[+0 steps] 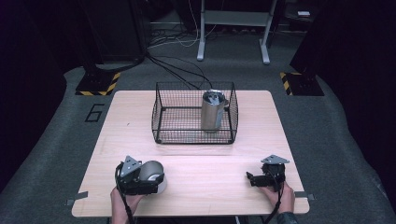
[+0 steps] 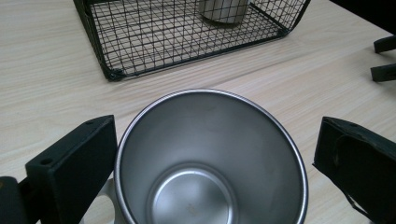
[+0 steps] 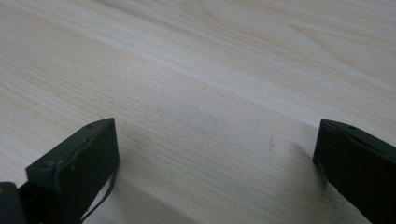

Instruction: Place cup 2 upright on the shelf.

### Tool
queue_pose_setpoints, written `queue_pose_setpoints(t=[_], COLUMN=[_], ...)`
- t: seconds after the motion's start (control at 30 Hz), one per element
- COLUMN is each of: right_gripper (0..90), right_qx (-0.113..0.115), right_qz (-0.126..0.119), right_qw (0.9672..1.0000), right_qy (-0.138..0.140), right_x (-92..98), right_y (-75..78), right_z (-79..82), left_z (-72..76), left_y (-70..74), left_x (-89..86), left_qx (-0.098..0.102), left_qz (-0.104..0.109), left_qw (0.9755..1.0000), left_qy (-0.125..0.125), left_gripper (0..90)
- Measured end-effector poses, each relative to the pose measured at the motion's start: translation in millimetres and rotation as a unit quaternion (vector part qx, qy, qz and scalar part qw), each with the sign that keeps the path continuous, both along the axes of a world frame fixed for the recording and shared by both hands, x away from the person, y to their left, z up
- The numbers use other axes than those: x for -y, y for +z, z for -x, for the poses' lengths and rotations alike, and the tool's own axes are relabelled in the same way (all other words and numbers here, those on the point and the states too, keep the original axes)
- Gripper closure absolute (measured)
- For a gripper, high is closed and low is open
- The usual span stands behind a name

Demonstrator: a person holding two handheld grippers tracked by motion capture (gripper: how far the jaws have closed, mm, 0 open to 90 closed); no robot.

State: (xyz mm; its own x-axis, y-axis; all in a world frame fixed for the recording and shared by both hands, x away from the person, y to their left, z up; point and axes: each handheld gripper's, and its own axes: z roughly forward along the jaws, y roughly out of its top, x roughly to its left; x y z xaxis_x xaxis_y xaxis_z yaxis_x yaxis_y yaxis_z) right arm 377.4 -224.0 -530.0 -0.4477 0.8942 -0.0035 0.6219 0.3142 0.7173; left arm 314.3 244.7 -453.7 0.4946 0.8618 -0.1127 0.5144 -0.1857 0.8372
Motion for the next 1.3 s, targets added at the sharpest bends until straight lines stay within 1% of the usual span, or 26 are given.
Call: queue_pose_setpoints(t=[0.07,0.1,0.17,0.2,0.23,0.27,0.4,0.43,0.57,0.67,0.73,0.77,1.03,1.1,1.13,1.2,1.3], right_gripper=[0.0,0.0,0.0,0.0,0.0,0.0,0.0,0.0,0.0,0.0,0.0,0.0,0.0,0.0,0.0,0.0,0.0], right_qx=[0.000,0.001,0.001,0.001,0.001,0.002,0.000,0.000,0.000,0.001,0.001,0.002,0.002,0.000,0.000,0.000,0.001], right_qz=[0.000,0.001,0.001,0.001,0.001,0.001,0.000,0.000,0.000,0.000,-0.002,-0.002,-0.001,0.001,0.001,0.001,-0.002], right_qw=[1.0000,1.0000,1.0000,1.0000,1.0000,1.0000,1.0000,1.0000,1.0000,1.0000,1.0000,1.0000,1.0000,1.0000,1.0000,1.0000,0.9999], right_qy=[0.000,0.001,0.001,0.002,0.001,0.001,-0.001,-0.001,0.002,0.001,0.002,0.005,0.008,0.008,0.008,0.009,0.013], right_x=[0.0,0.2,0.2,0.4,0.4,0.4,0.1,0.1,0.5,0.3,0.4,0.8,1.1,1.0,1.0,1.1,0.9], right_y=[0.0,-0.1,-0.1,-0.2,-0.1,-0.2,0.0,0.0,0.0,0.1,-0.1,-0.1,-0.2,-0.1,-0.1,0.0,-0.1], right_z=[0.0,-0.1,-0.1,-0.2,-0.2,-0.2,0.0,0.0,-0.6,-0.4,-0.6,-1.0,-1.5,-1.7,-1.6,-1.7,-2.0], left_z=[-0.7,-0.6,-0.7,-1.0,-0.7,-0.9,0.4,1.2,1.1,0.7,0.3,-0.2,-0.8,-0.5,0.0,0.1,-0.9], left_y=[-1.3,-2.2,-4.1,-5.2,-5.8,-6.7,-7.8,-8.3,-9.1,-7.6,-7.2,-7.1,-6.9,-7.4,-5.8,-4.2,0.6], left_x=[0.5,1.2,1.7,2.1,2.6,3.0,4.4,5.1,5.8,6.8,7.5,6.6,4.7,4.6,3.5,4.0,4.6], left_qx=[0.000,-0.002,-0.003,-0.002,-0.006,-0.004,0.002,0.005,0.010,0.003,0.000,0.002,0.005,0.017,0.013,0.018,0.023], left_qz=[-0.006,-0.003,-0.005,-0.010,-0.007,-0.012,-0.019,-0.025,-0.028,-0.038,-0.036,-0.040,-0.040,-0.038,-0.038,-0.032,-0.040], left_qw=[1.0000,1.0000,1.0000,0.9999,1.0000,0.9999,0.9998,0.9996,0.9995,0.9992,0.9993,0.9992,0.9992,0.9991,0.9992,0.9993,0.9988], left_qy=[0.001,0.002,0.000,0.001,0.001,0.002,0.008,0.012,0.011,0.011,0.012,0.009,-0.007,-0.003,-0.009,-0.009,-0.016], left_gripper=[0.0,0.0,0.1,0.5,0.7,0.8,2.8,4.0,5.5,5.7,5.8,5.9,6.4,6.4,6.4,6.4,6.4])
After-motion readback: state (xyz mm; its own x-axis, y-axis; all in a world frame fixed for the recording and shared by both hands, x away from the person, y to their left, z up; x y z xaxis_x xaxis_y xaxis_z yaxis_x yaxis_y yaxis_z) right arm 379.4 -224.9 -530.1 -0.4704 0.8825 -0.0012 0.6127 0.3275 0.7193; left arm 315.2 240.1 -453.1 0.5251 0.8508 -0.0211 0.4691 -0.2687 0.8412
